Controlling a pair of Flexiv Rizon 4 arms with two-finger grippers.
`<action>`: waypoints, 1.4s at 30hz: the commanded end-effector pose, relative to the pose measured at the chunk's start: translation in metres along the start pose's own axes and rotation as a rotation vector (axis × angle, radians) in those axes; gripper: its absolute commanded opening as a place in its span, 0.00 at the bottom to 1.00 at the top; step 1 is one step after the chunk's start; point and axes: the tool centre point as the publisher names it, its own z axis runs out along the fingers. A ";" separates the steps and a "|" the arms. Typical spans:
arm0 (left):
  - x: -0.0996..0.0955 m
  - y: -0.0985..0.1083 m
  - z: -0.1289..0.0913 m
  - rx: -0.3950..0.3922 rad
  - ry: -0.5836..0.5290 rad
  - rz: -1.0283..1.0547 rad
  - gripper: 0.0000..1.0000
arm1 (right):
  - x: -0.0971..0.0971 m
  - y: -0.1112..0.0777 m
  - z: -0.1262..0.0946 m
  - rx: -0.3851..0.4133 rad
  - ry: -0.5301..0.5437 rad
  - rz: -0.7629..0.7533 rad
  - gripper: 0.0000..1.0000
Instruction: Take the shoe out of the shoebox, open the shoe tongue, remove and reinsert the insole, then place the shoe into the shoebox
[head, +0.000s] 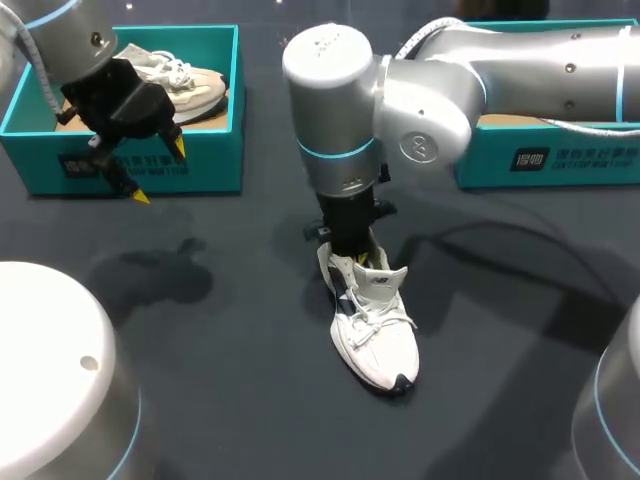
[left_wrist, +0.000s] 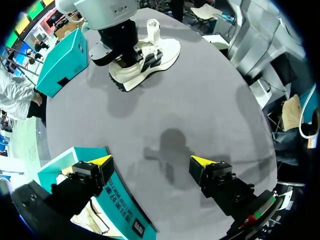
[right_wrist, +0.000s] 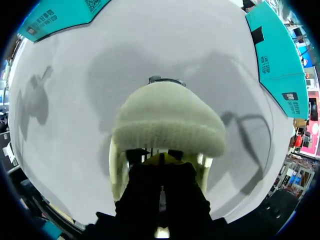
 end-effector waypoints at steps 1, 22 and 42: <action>0.000 0.000 0.000 -0.002 0.001 0.001 1.00 | -0.001 -0.001 -0.023 -0.010 -0.020 -0.003 0.00; 0.000 0.000 0.000 -0.002 0.001 0.001 1.00 | -0.006 -0.035 -0.035 0.164 0.064 -0.033 0.00; 0.000 0.000 0.000 -0.002 0.001 0.001 1.00 | -0.003 -0.051 -0.045 0.218 0.062 -0.048 1.00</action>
